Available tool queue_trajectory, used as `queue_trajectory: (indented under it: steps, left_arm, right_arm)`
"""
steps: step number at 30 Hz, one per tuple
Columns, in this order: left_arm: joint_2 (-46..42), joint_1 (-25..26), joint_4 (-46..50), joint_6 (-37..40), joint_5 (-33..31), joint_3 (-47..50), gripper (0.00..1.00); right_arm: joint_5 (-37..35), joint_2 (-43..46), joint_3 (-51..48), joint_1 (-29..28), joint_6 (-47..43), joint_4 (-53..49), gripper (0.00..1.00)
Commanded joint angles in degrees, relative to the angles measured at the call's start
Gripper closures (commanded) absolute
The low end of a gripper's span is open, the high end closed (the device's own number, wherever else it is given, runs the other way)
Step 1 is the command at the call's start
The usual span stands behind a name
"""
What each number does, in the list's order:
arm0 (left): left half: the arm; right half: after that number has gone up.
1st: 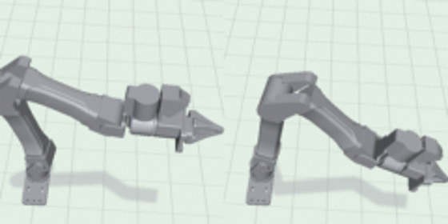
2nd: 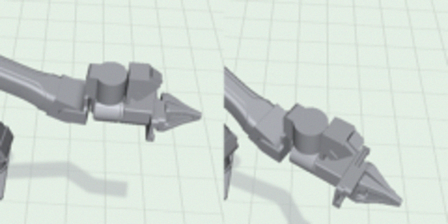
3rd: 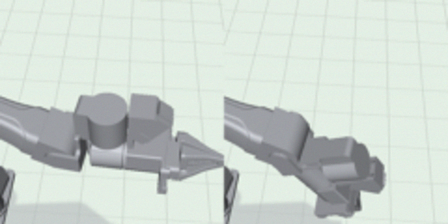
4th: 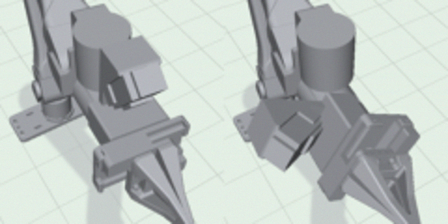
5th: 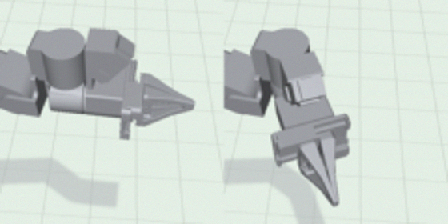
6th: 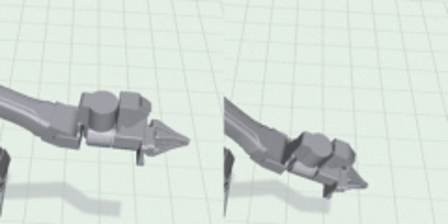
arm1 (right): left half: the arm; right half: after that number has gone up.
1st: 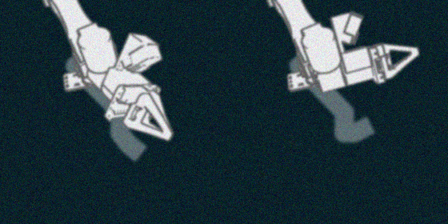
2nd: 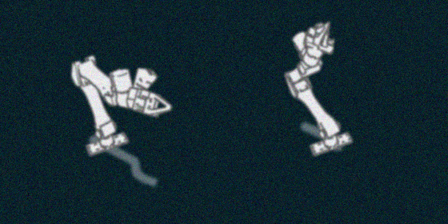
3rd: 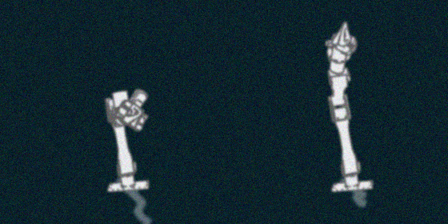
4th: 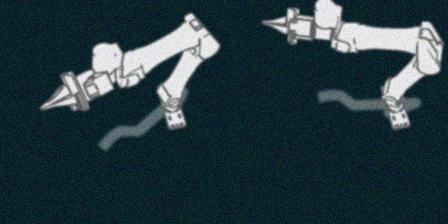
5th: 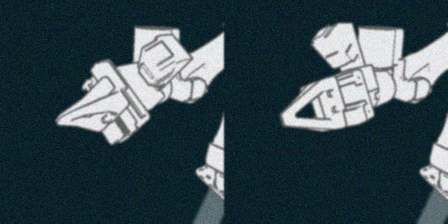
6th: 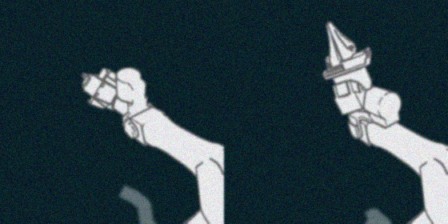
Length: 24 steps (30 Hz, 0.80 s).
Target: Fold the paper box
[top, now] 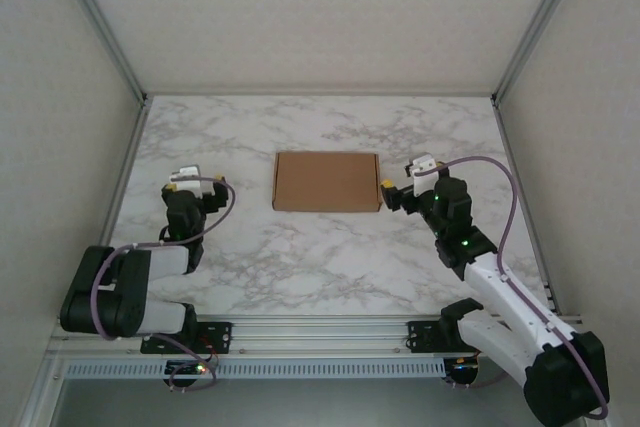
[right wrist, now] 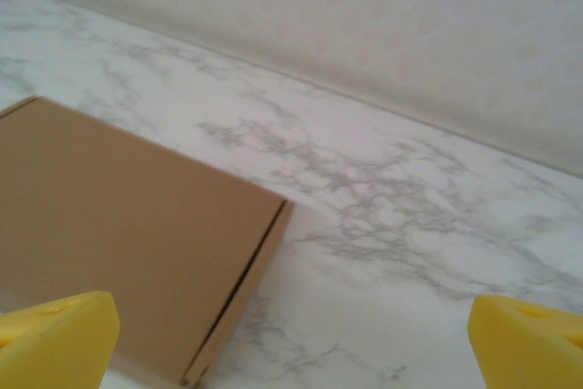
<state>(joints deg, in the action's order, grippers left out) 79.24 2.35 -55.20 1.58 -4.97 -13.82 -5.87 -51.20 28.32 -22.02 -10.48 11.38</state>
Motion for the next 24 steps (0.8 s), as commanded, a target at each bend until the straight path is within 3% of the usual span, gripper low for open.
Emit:
queue_trajectory:
  steps: [1, 3, 4, 5, 6, 12, 17, 18, 24]
  left_arm:
    - [3.5, -1.6, -20.8, -0.7, 1.8, 4.6, 0.01]
    - [9.3, -2.6, -33.5, -3.3, -2.2, 8.1, 0.01]
    - [9.8, -2.8, -33.5, -3.6, -2.8, 7.6, 0.01]
    - [7.7, -3.3, -23.9, -4.0, -0.3, 4.7, 0.01]
    - [9.4, -3.7, -21.0, -2.9, 2.4, 1.5, 0.01]
    - [8.9, -4.8, -19.3, -4.6, 1.7, 1.1, 0.01]
    - [8.8, -4.7, -19.0, -4.6, 1.5, 1.1, 0.01]
    - [8.9, -4.7, -19.2, -4.6, 1.5, 1.1, 0.01]
    - [8.9, -4.8, -19.0, -4.6, 1.7, 1.0, 0.01]
  right_arm:
    - [-6.0, -2.0, -8.4, 1.9, 1.8, 18.5, 0.01]
    - [-9.1, -4.1, -11.1, 4.2, 3.5, 21.0, 0.01]
    - [-9.0, -5.5, -11.7, 5.6, 4.0, 21.7, 0.01]
    - [-8.2, -7.0, -12.1, 7.4, 3.7, 22.2, 0.01]
    - [-7.5, -8.9, -12.4, 8.8, 3.3, 22.9, 0.01]
    - [-1.4, -23.5, -14.8, 19.2, 13.1, 39.6, 0.01]
    - [7.9, -38.1, -10.4, 20.1, 11.6, 46.9, 0.01]
    - [11.1, -36.0, -7.5, 20.1, 10.0, 37.7, 0.01]
    - [8.4, -36.9, -5.8, 20.2, 11.2, 35.9, 0.01]
